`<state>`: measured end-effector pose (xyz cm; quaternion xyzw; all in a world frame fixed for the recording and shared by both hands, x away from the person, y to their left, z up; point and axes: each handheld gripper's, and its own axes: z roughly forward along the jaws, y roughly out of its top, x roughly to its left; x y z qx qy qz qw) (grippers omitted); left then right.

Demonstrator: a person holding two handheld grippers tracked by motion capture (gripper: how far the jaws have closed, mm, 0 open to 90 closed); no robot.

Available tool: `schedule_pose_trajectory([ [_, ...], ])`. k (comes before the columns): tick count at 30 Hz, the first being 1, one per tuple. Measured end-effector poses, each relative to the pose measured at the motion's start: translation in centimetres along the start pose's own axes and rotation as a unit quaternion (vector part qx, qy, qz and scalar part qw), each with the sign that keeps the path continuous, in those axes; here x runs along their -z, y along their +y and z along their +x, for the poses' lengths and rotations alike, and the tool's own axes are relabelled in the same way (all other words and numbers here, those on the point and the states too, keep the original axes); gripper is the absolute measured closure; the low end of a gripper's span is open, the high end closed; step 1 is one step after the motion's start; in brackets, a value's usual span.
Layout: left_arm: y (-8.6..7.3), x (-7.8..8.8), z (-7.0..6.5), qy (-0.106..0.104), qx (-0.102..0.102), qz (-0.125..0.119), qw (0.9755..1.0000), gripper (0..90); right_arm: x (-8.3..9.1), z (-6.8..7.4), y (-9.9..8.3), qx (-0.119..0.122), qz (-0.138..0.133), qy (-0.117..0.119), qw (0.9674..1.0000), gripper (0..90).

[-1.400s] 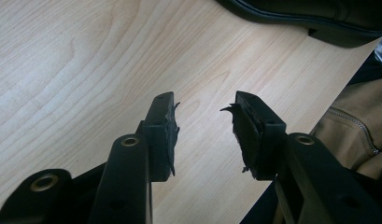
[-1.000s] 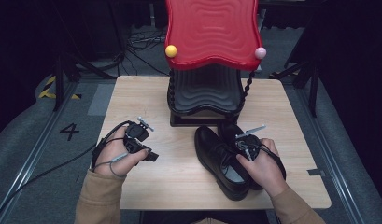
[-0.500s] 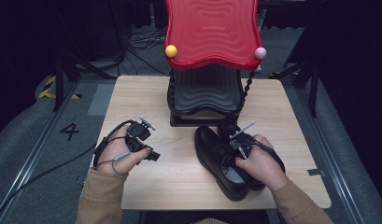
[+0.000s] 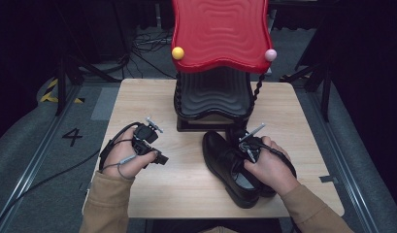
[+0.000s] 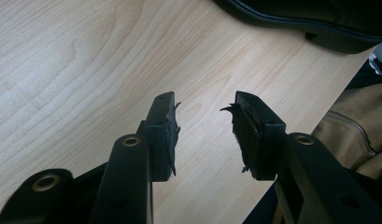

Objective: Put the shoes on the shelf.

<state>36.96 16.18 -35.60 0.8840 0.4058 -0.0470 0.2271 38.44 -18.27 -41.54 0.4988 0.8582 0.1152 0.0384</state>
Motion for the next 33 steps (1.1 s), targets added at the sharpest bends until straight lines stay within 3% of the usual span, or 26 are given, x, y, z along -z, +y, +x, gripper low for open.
schedule_pose_trajectory([
  [9, -0.4, 0.5, 0.3, 0.001, 0.007, -0.009, 0.9999, 60.3, 0.9, -0.2, 0.3, -0.003, 0.0, 0.009, 1.0, 81.9],
  [14, -0.8, 0.7, 0.5, 0.003, 0.012, -0.011, 0.9999, 60.3, 2.8, -0.3, 0.2, -0.007, -0.003, 0.04, 0.9992, 82.2],
  [20, -1.2, 0.9, 0.5, 0.004, 0.017, -0.016, 0.9997, 60.4, 5.3, 0.1, 0.0, 0.001, 0.003, 0.048, 0.9989, 82.1],
  [33, -1.4, 1.1, 0.8, 0.005, 0.024, -0.018, 0.9995, 60.2, 10.9, -0.5, -0.3, 0.0, -0.001, 0.06, 0.9982, 82.0],
])
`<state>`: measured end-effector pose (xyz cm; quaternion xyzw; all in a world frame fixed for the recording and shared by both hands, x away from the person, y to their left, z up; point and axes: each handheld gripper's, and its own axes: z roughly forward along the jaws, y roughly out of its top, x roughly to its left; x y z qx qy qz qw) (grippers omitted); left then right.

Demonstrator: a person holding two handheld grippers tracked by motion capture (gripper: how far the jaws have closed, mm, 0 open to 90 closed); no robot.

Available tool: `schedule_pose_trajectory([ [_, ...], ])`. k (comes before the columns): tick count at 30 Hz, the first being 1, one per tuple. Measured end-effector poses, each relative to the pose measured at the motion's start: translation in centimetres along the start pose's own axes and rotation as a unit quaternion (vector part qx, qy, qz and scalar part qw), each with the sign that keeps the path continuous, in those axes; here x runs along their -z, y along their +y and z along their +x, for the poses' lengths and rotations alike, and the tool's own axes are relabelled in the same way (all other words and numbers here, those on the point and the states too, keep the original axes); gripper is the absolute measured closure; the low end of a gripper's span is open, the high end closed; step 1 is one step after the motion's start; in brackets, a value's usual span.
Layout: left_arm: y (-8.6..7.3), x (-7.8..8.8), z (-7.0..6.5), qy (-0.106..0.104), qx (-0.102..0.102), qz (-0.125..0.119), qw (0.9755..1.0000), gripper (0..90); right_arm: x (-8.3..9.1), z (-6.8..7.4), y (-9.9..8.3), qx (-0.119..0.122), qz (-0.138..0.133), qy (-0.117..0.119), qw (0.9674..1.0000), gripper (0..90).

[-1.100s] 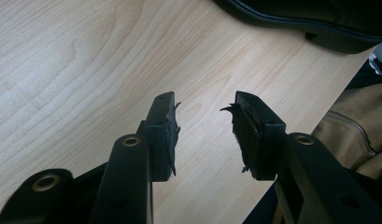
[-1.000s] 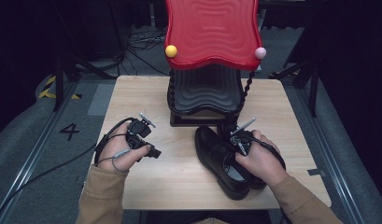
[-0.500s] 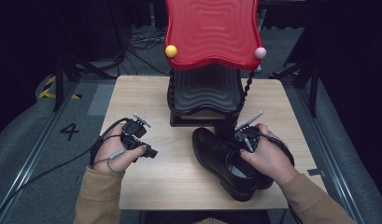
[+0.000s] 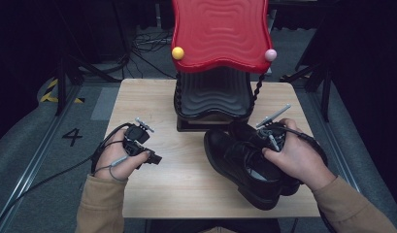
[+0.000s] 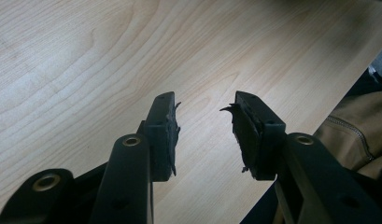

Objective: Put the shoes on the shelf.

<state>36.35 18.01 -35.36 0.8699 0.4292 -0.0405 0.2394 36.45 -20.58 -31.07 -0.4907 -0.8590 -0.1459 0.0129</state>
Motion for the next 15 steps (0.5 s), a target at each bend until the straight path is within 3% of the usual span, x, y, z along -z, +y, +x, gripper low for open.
schedule_pose_trajectory([
  [15, -0.2, 0.2, 0.4, 0.001, 0.008, -0.002, 1.0, 59.9, 6.6, 1.0, -0.4, 0.013, -0.017, -0.002, 0.9998, 82.1],
])
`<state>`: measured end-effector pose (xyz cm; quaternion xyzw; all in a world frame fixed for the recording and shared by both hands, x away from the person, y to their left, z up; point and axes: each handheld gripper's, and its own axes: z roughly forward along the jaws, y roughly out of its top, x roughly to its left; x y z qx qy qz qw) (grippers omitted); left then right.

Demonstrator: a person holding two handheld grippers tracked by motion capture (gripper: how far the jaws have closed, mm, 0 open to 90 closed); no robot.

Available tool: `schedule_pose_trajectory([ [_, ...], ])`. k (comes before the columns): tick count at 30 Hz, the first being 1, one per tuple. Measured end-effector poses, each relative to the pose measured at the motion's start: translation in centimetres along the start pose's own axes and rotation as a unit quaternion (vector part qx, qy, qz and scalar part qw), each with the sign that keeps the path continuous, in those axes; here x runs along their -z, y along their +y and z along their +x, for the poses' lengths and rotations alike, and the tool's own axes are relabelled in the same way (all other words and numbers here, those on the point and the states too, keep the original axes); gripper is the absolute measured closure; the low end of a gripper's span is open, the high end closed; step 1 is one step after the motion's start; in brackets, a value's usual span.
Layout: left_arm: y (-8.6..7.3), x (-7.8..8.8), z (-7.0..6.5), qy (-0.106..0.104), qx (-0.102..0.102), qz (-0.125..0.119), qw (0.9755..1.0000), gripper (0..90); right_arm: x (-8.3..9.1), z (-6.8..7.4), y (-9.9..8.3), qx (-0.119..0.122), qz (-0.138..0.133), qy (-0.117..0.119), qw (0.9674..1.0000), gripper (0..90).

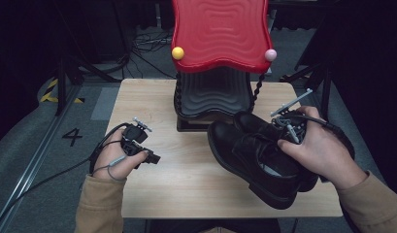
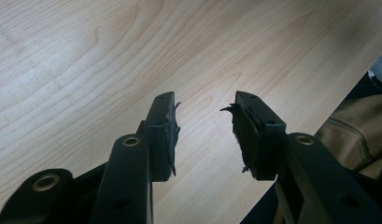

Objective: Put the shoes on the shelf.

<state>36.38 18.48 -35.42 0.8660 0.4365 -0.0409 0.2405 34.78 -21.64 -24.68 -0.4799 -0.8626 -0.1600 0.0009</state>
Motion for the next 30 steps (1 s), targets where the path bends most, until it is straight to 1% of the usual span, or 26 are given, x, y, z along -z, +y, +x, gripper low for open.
schedule_pose_trajectory([
  [3, -0.2, 0.1, 0.0, 0.0, 0.003, 0.0, 1.0, 59.7, 1.2, 0.0, 0.2, -0.001, -0.006, 0.0, 1.0, 82.1],
  [4, -0.2, 0.1, 0.0, 0.0, 0.003, 0.0, 1.0, 59.7, 1.2, 0.0, 0.2, -0.001, -0.006, 0.0, 1.0, 82.1],
  [11, -0.8, 0.4, 0.3, 0.005, 0.014, -0.007, 0.9999, 59.9, 4.1, -0.1, 1.2, 0.0, -0.018, 0.003, 0.9998, 82.0],
  [14, -1.1, 0.4, 0.4, 0.005, 0.02, -0.007, 0.9998, 59.1, 5.8, 0.0, 1.7, 0.002, -0.026, 0.003, 0.9997, 82.1],
  [18, -1.5, 0.5, 0.4, 0.008, 0.028, -0.014, 0.9995, 59.0, 8.0, 0.1, 2.8, 0.0, -0.035, 0.004, 0.9994, 82.1],
  [21, -1.8, 0.5, 0.2, 0.012, 0.032, -0.015, 0.9993, 59.2, 9.6, 0.3, 3.5, 0.0, -0.041, 0.001, 0.9991, 82.1],
  [23, -1.9, 0.5, 0.1, 0.015, 0.032, -0.017, 0.9992, 59.1, 10.9, 0.5, 4.2, -0.003, -0.046, 0.001, 0.9989, 82.1],
  [24, -1.9, 0.5, 0.1, 0.015, 0.032, -0.017, 0.9992, 59.1, 11.4, 0.6, 4.5, -0.003, -0.045, 0.001, 0.999, 82.1],
  [25, -2.1, 0.5, 0.1, 0.016, 0.034, -0.017, 0.9991, 59.1, 11.4, 0.6, 4.5, -0.003, -0.045, 0.001, 0.999, 82.1],
  [27, -2.3, 0.6, 0.2, 0.017, 0.035, -0.016, 0.9991, 59.1, 12.6, 0.8, 5.1, -0.005, -0.041, 0.009, 0.9991, 82.1],
  [30, -2.8, 0.8, 0.3, 0.019, 0.041, -0.016, 0.9989, 59.1, 13.8, 1.0, 5.8, -0.01, -0.033, 0.016, 0.9993, 82.1],
])
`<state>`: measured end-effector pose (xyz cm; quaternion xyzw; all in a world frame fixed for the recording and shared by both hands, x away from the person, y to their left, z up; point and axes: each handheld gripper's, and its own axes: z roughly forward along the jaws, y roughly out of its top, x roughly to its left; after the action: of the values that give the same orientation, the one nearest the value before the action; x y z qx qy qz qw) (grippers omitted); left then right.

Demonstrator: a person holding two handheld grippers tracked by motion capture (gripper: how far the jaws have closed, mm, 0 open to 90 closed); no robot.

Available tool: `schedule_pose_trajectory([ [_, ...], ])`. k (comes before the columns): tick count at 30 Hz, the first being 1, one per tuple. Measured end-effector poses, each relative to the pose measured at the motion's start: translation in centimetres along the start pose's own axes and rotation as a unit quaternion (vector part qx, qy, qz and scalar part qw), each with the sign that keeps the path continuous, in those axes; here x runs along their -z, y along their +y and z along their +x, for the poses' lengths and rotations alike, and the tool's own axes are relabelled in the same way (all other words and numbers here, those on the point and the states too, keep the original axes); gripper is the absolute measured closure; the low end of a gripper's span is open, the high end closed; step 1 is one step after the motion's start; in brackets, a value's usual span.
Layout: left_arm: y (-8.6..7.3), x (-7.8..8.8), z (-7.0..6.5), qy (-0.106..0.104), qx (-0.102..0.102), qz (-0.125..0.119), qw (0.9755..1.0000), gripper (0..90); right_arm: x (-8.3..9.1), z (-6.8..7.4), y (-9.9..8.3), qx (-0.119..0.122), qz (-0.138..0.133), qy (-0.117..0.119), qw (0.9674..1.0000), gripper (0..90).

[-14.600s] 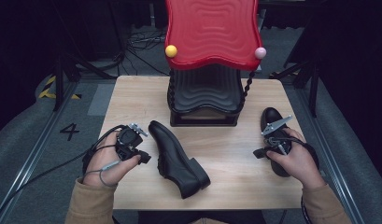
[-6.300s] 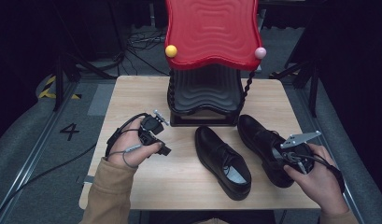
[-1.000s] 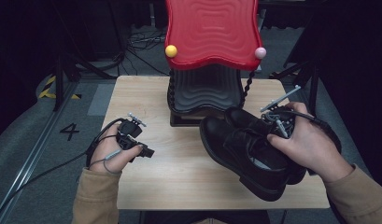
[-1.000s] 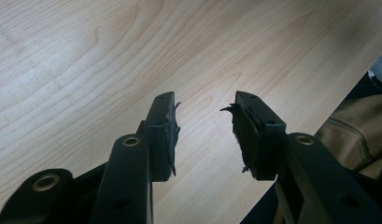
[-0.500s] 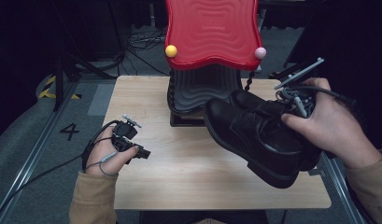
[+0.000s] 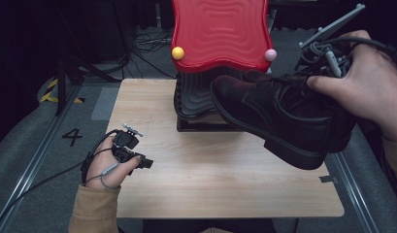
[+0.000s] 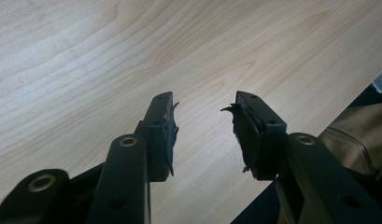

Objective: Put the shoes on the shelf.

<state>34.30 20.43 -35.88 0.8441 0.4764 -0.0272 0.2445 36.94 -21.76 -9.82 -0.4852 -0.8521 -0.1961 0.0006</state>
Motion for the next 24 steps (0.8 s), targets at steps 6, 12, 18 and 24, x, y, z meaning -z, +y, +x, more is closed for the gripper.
schedule_pose_trajectory([
  [6, -0.6, 0.3, 0.2, 0.005, 0.01, -0.006, 0.9999, 58.9, 2.4, 0.7, 1.4, -0.005, -0.017, 0.002, 0.9998, 82.2],
  [12, -0.8, 0.3, 0.3, 0.005, 0.013, -0.009, 0.9999, 58.9, 3.9, 0.9, 4.7, -0.014, -0.053, -0.025, 0.9982, 82.2],
  [18, -0.9, 0.6, 0.9, 0.004, 0.015, -0.015, 0.9998, 58.9, 4.4, 0.6, 8.1, -0.028, -0.094, -0.042, 0.9943, 82.1],
  [24, -0.7, 0.6, 1.3, -0.004, 0.015, -0.017, 0.9997, 58.9, 4.9, 0.6, 11.0, -0.047, -0.124, -0.064, 0.9891, 82.1],
])
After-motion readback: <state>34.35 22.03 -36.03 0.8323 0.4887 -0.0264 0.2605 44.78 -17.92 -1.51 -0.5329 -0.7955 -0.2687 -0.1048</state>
